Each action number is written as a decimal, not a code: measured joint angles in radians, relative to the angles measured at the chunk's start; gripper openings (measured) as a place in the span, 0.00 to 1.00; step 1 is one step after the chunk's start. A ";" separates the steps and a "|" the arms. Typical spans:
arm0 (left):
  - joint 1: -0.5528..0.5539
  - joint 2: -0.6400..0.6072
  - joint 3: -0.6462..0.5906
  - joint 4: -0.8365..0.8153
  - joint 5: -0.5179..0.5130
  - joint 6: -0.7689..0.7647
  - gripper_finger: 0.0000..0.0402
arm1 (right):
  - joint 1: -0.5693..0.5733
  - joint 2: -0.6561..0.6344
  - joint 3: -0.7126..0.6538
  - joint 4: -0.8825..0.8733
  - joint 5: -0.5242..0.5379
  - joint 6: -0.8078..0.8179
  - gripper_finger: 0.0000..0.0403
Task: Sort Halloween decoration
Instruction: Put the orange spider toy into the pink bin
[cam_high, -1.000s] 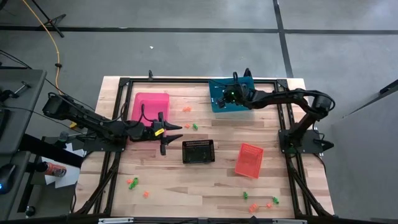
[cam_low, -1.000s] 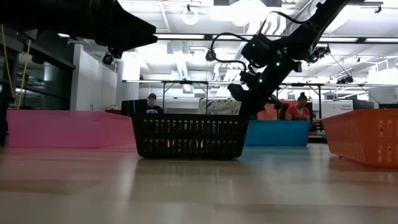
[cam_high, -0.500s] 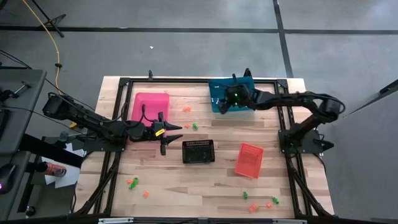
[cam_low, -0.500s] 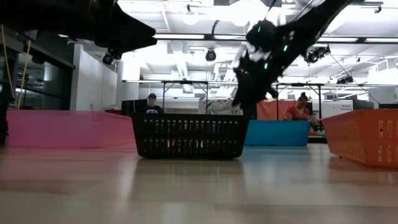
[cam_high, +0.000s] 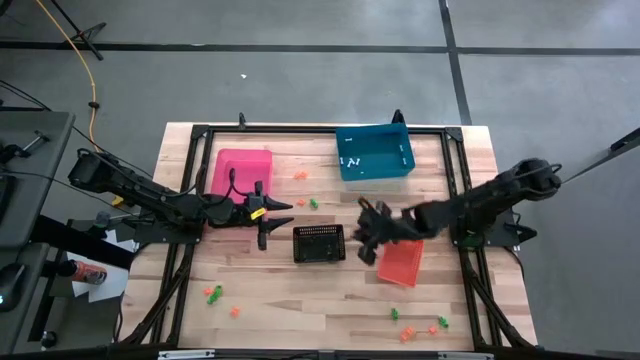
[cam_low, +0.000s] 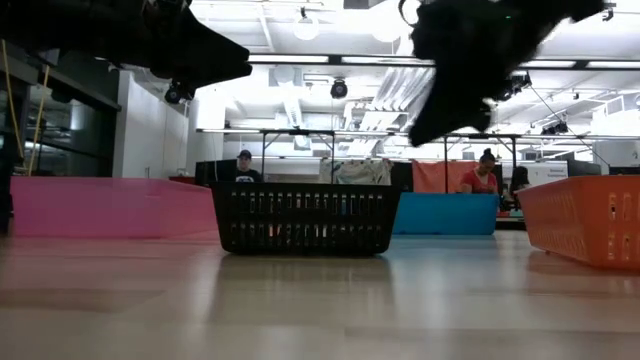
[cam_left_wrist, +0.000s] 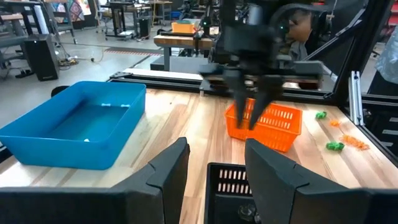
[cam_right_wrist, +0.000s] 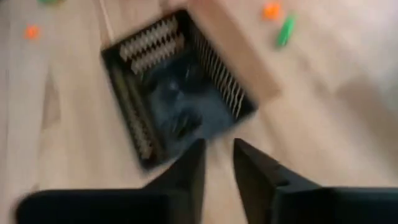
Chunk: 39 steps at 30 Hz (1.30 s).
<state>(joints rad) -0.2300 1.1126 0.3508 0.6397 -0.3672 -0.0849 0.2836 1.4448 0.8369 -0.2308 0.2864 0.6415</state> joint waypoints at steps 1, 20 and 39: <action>0.000 0.000 0.000 0.000 0.000 0.000 0.36 | 0.030 0.000 0.000 -0.013 0.003 0.039 0.10; 0.001 0.000 0.000 -0.007 -0.006 0.038 0.36 | 0.196 0.259 0.349 -0.498 -0.055 0.144 0.00; 0.001 0.000 0.000 -0.023 -0.006 0.006 0.36 | 0.217 0.352 0.407 -0.627 -0.235 0.173 0.00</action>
<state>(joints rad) -0.2295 1.1126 0.3508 0.6167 -0.3737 -0.0788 0.5009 1.7973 1.2442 -0.8582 0.0509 0.8150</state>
